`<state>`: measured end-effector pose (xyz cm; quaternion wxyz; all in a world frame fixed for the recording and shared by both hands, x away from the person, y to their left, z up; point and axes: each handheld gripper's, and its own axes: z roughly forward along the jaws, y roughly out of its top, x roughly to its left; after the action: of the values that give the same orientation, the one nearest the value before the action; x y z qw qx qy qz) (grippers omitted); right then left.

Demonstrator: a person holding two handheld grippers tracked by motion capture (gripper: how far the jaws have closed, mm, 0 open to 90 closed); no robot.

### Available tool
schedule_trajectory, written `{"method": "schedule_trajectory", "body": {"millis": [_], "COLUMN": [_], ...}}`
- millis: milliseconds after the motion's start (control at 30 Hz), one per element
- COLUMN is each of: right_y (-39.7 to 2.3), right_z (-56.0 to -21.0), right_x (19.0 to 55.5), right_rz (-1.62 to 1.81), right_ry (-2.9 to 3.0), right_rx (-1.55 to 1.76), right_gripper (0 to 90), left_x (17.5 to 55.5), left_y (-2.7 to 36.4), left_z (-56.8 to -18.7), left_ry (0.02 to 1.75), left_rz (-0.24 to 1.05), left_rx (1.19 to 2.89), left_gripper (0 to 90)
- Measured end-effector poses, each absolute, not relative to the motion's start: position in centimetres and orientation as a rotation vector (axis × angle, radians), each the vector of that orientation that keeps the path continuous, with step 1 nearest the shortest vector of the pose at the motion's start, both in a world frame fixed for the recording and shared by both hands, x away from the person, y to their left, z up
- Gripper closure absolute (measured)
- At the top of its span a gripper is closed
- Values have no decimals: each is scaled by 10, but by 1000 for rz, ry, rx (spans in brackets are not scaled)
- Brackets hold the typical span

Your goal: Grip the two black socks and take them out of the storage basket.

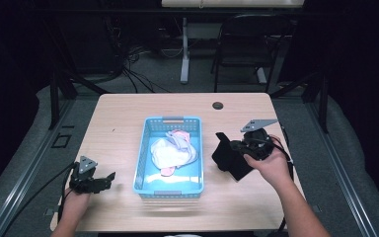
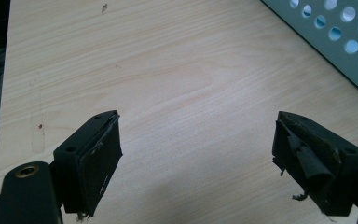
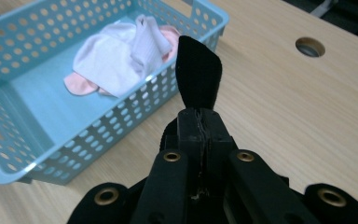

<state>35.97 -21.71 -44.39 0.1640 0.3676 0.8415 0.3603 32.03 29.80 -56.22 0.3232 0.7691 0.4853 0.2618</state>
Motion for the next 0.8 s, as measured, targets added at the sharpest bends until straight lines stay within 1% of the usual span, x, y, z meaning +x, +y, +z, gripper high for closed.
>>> {"method": "schedule_trajectory", "body": {"millis": [267, 567, 700, 800], "right_y": [-238, -254, -260, -262], "right_z": [-481, -507, -514, -518], "right_x": [372, 376, 373, 371], "right_rz": [949, 954, 957, 941], "right_ry": [2361, 2297, 2263, 2225], "right_rx": [1199, 1326, 1367, 1376], "right_gripper": [884, 869, 829, 780], "left_x": [320, 321, 321, 321], "left_y": [298, 298, 297, 298], "left_z": [-562, -563, -563, -563], "left_ry": [1272, 1271, 1277, 1274], "left_rz": [685, 686, 682, 683], "left_rx": [2022, 2026, 2021, 2024], "left_gripper": [155, 155, 155, 155]}}
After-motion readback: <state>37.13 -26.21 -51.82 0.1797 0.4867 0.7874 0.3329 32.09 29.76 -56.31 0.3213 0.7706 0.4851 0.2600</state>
